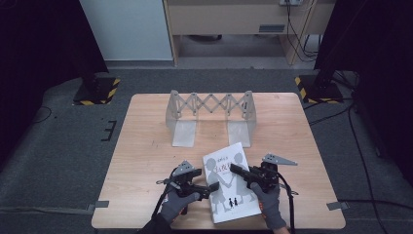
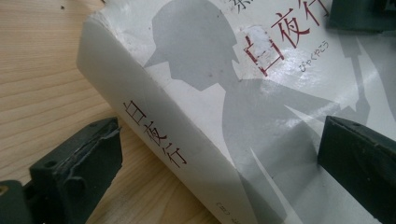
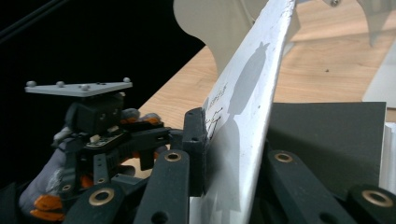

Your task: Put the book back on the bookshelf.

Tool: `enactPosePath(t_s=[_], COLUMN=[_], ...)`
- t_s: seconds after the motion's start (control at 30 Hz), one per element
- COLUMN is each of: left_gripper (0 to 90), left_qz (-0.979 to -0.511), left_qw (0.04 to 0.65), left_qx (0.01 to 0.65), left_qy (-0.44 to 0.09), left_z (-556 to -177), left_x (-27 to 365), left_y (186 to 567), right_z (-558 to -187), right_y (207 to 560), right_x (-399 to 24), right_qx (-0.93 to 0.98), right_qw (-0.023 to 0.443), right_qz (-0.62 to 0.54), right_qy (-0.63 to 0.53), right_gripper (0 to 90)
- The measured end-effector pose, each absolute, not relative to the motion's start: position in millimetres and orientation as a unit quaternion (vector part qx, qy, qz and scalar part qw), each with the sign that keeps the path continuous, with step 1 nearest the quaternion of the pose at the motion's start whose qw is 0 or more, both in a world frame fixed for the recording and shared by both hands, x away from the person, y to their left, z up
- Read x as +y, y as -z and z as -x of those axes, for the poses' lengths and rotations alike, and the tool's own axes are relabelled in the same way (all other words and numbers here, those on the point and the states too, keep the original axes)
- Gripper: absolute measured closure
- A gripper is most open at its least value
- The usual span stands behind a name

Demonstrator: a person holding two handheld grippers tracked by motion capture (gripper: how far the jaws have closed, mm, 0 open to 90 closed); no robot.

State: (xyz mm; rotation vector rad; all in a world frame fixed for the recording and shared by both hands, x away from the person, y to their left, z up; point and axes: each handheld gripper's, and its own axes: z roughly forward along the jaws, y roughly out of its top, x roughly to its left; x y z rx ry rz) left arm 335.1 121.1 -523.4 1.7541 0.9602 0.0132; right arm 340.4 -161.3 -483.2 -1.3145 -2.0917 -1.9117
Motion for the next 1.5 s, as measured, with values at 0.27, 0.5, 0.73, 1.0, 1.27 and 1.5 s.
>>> enactPosePath(t_s=[0.27, 0.5, 0.73, 1.0, 1.27, 1.5], left_gripper=[0.0, 0.0, 0.0, 0.6, 2.1, 5.1], left_qz=[-0.73, -0.719, -0.719, -0.718, -0.721, -0.727], left_qw=[0.557, 0.572, 0.569, 0.558, 0.542, 0.532], left_qx=[0.397, 0.393, 0.392, 0.407, 0.419, 0.424], left_qy=[0.009, 0.05, 0.077, 0.084, 0.103, 0.092], left_z=[-336, -339, -339, -342, -345, -345], left_x=[121, 122, 120, 118, 118, 119], left_y=[525, 531, 536, 541, 548, 546], right_z=[-338, -339, -342, -350, -354, -355], right_y=[479, 477, 478, 488, 497, 500], right_x=[-163, -165, -164, -167, -162, -163], right_qx=[-0.669, -0.669, -0.675, -0.684, -0.719, -0.73], right_qw=[0.012, 0.016, 0.027, 0.027, 0.002, -0.034], right_qz=[0.403, 0.397, 0.394, 0.421, 0.425, 0.43], right_qy=[0.625, 0.628, 0.623, 0.595, 0.549, 0.53], right_gripper=[79.5, 79.7, 79.2, 74.7, 61.0, 51.2])
